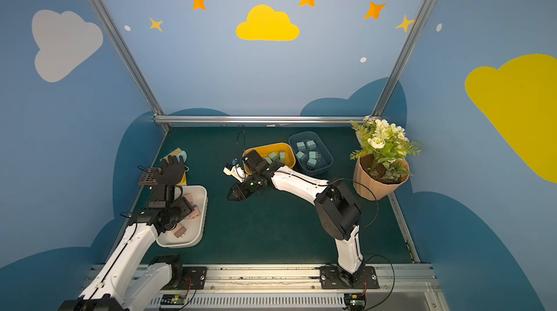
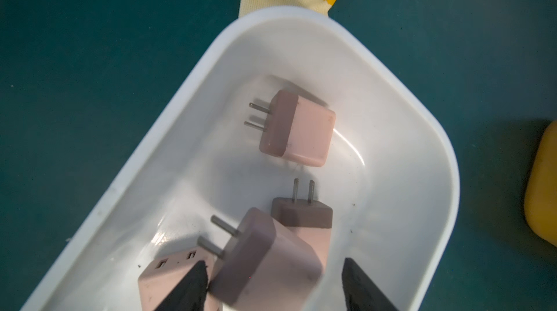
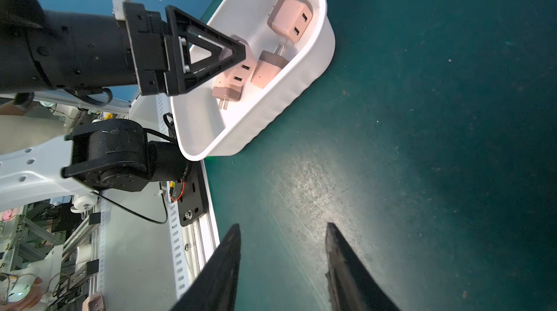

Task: Place the plugs by color into the storage box
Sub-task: Place the plug in the storage box, then reset both arms

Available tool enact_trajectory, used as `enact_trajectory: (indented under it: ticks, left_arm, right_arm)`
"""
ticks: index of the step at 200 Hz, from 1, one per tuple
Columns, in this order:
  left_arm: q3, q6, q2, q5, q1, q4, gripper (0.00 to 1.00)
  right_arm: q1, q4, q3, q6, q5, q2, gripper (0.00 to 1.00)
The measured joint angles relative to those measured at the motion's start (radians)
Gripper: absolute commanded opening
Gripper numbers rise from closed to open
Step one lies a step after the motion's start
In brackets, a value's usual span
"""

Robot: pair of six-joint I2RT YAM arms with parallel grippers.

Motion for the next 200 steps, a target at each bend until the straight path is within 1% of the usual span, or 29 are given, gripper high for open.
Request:
enact_trajectory:
  ticks: [5, 15, 37, 57, 77, 104, 112, 127, 141, 150, 170, 184, 200]
  left_arm:
    - [0.000, 0.000, -0.006, 0.002, 0.000, 0.002, 0.83]
    - [0.000, 0.005, -0.021, 0.005, 0.000, 0.005, 0.83]
    - [0.000, 0.011, -0.050, 0.016, 0.000, 0.009, 0.83]
    - [0.003, 0.025, -0.030, 0.044, 0.000, 0.038, 0.82]
    - [0.018, 0.049, 0.034, 0.069, -0.014, 0.111, 0.81]
    - [0.086, 0.100, 0.125, 0.055, -0.060, 0.229, 0.81]
    - [0.108, 0.122, 0.148, 0.037, -0.082, 0.280, 0.81]
    - [0.129, 0.174, 0.186, 0.000, -0.127, 0.382, 0.81]
    - [0.131, 0.235, 0.220, -0.035, -0.159, 0.475, 0.81]
    - [0.128, 0.276, 0.238, -0.054, -0.172, 0.534, 0.81]
    - [0.095, 0.361, 0.261, -0.103, -0.177, 0.690, 0.81]
    - [0.060, 0.423, 0.283, -0.132, -0.177, 0.808, 0.82]
    - [0.028, 0.496, 0.341, -0.141, -0.172, 0.921, 0.82]
  right_arm:
    - [-0.001, 0.003, -0.015, 0.000, 0.005, -0.010, 0.47]
    - [-0.005, 0.007, -0.042, -0.001, 0.019, -0.037, 0.49]
    - [-0.013, 0.007, -0.061, 0.000, 0.064, -0.088, 0.50]
    - [-0.029, 0.004, -0.068, 0.006, 0.136, -0.148, 0.50]
    - [-0.053, 0.004, -0.117, 0.010, 0.253, -0.243, 0.50]
    - [-0.110, 0.000, -0.212, 0.025, 0.486, -0.392, 0.58]
    - [-0.143, -0.001, -0.242, 0.026, 0.551, -0.438, 0.61]
    - [-0.224, 0.004, -0.296, 0.024, 0.668, -0.524, 0.70]
    - [-0.316, 0.030, -0.357, 0.029, 0.766, -0.603, 0.71]
    - [-0.382, 0.073, -0.412, 0.038, 0.820, -0.656, 0.73]
    - [-0.524, 0.235, -0.591, 0.061, 0.935, -0.765, 0.76]
    - [-0.597, 0.327, -0.694, 0.070, 1.008, -0.785, 0.76]
    - [-0.661, 0.423, -0.784, 0.072, 1.066, -0.752, 0.77]
